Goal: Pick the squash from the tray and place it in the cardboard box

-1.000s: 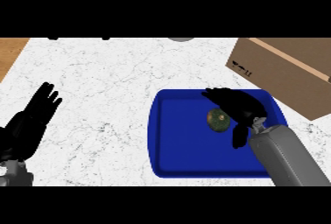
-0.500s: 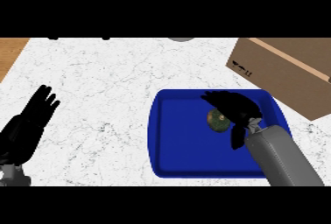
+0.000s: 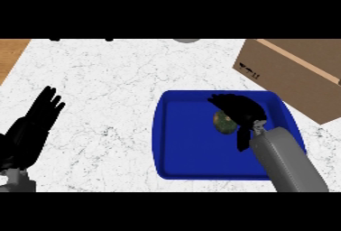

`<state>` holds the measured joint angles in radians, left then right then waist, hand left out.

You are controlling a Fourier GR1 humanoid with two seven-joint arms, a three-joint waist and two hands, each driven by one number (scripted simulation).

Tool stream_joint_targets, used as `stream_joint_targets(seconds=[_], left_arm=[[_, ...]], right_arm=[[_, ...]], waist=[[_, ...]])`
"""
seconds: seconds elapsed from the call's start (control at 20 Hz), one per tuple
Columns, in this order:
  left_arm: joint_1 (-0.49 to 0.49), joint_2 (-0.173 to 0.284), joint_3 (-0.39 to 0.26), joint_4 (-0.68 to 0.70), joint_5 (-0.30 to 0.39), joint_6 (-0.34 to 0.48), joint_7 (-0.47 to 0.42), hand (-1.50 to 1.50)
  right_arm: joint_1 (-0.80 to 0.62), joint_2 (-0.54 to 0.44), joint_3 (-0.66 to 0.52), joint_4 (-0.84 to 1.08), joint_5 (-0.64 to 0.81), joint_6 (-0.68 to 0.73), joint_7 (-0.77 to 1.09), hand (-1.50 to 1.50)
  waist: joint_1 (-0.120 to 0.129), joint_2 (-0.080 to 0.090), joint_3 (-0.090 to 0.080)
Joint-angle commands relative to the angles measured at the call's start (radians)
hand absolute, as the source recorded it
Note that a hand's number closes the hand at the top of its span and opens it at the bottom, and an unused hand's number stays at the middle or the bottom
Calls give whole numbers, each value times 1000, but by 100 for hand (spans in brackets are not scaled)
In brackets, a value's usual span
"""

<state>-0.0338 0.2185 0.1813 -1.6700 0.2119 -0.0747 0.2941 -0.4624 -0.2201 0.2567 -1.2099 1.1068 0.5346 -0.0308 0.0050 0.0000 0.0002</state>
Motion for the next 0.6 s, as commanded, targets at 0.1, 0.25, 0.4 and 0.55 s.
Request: stream_joint_targets(seconds=[0.1, 0.25, 0.4, 0.55], left_arm=[[-12, 5, 32, 18, 26, -31, -11, 0], [0, 14, 56, 41, 23, -45, -44, 0], [59, 14, 56, -9, 27, -73, -37, 0], [-22, 20, 51, 0, 25, -47, 35, 0]], right_arm=[[-33, 33, -10, 89, 30, -105, -81, 150], [-32, 2, -18, 43, 20, -73, -138, 150], [-36, 31, -18, 110, 61, -144, -145, 150], [0, 22, -12, 3, 62, -82, -148, 150]], waist=[[2, 1, 0], [0, 0, 0], [3, 0, 0], [-3, -1, 0]])
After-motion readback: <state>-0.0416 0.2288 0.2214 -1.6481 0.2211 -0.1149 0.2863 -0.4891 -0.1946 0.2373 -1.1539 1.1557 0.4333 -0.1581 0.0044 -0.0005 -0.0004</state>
